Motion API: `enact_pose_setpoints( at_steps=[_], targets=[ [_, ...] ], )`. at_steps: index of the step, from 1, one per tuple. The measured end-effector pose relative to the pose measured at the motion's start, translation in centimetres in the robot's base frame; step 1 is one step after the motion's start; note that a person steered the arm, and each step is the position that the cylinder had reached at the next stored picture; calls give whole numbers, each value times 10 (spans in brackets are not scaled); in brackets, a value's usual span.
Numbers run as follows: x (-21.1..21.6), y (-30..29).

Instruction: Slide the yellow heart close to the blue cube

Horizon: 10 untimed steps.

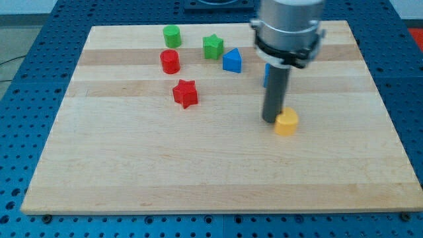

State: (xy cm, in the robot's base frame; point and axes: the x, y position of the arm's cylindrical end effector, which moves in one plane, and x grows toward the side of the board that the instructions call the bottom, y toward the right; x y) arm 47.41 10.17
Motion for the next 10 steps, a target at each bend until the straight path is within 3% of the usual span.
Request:
enact_pose_setpoints(
  at_steps=[5, 6, 8, 9, 10],
  targets=[
    [118, 147],
    [111, 161],
    [48, 131],
    [53, 130],
    [93, 128]
  ],
)
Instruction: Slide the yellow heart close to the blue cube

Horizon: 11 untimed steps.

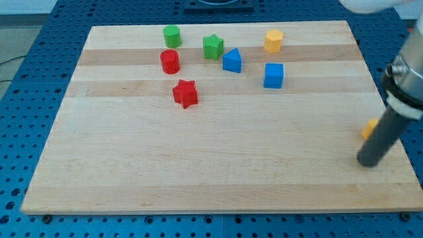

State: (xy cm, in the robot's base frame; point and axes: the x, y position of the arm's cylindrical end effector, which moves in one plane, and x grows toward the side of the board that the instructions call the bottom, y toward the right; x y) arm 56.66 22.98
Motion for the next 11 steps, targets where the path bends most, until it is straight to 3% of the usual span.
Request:
enact_pose_setpoints(
  at_steps=[1, 4, 5, 6, 7, 8, 9, 10, 11],
  targets=[
    [23, 45],
    [-99, 45],
    [-101, 32],
    [-74, 73],
    [-57, 8],
    [-85, -36],
    [-106, -53],
    [-76, -56],
    [-108, -69]
  ],
)
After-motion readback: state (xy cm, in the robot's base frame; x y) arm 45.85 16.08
